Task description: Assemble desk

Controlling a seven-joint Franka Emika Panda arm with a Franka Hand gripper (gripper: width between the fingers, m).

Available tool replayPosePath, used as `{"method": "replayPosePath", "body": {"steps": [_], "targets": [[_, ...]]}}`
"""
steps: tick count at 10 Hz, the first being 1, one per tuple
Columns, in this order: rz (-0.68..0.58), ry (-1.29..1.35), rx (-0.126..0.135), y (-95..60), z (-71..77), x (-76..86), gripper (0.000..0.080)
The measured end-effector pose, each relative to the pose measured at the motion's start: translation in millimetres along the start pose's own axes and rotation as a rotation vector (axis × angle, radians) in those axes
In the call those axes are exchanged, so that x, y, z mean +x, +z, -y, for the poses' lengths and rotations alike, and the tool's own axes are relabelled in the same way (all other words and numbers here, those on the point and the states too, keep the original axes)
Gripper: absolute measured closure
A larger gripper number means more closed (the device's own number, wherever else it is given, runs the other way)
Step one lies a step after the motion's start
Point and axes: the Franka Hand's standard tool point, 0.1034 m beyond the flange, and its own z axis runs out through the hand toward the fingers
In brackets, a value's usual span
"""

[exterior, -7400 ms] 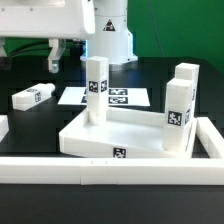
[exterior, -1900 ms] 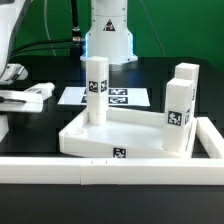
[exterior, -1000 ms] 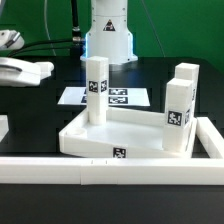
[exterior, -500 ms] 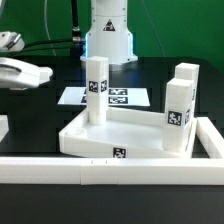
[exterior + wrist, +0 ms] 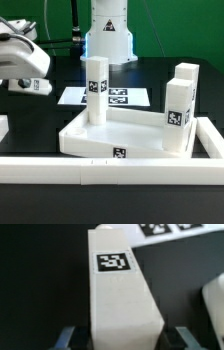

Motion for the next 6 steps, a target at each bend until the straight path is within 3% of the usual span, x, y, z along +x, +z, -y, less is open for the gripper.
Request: {"method": "replayPosePath", "body": {"steps": [2,3,4,6], "targets": [[-0.135,-0.017,0.001,-21.8,36.8,-28.5,0.0509],[-0.193,-0.029,-0.010,-28.5,44.3,-28.0,0.0509],[-0.298,-0.035,-0.024,-31.4,42.4,-19.4,0.0509],[-0.476,-0.029,-0.036,-30.2,41.3,-23.1,0.0509]]}}
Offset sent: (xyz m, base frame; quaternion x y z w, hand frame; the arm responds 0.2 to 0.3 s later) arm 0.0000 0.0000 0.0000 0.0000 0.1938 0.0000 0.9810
